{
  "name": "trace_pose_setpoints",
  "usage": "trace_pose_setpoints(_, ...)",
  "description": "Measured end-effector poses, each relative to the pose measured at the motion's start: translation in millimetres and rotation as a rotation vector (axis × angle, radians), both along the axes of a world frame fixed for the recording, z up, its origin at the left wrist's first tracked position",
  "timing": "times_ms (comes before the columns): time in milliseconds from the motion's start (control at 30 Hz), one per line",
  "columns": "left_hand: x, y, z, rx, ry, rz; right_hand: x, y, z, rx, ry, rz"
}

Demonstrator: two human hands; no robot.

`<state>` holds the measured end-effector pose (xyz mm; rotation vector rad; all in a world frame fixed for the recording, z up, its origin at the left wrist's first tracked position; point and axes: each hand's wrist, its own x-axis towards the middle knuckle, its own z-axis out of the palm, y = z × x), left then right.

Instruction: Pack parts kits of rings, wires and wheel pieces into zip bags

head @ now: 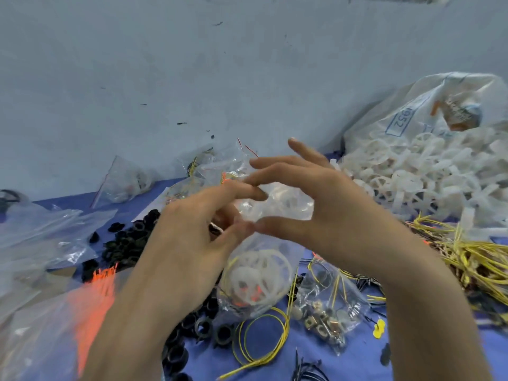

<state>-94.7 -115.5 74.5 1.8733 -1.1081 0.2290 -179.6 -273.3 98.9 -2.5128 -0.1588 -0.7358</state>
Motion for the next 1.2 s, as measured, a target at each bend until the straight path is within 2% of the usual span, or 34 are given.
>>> trace_pose_setpoints(167,-4.1,-2.3,-0.3,-0.021,0.036,-0.010,-1.6,-12.3,-2.4,0.080,0.072,0.022)
trace_pose_setpoints(367,-7.0,-3.9,-2.2,-0.025,0.032,-0.030,0.6,-13.4,-7.7,0.077,0.077,0.055)
trace_pose_setpoints(533,-4.2,-8.3,-8.3,-0.031,0.312,0.053,0.0,-16.5,-9.8,0.073,0.097,0.038)
trace_pose_setpoints(633,-7.4,-12.7,-10.9,-0.147,0.496,0.025,0.1,-16.5,-9.9,0.088,0.078,0.005)
trace_pose_setpoints(733,-10.4,-18.5,-10.4,-0.239,0.559,-0.016,0.6,-14.0,-9.6,0.096,0.068,-0.008)
trace_pose_setpoints(933,-10.5,-21.7,-11.8,-0.247,0.522,-0.029,2.8,-10.7,-11.1,0.069,0.064,-0.036)
trace_pose_setpoints(1200,-7.1,-12.9,-9.9,-0.112,0.348,0.021,1.9,-3.1,-10.9,0.044,0.068,-0.043)
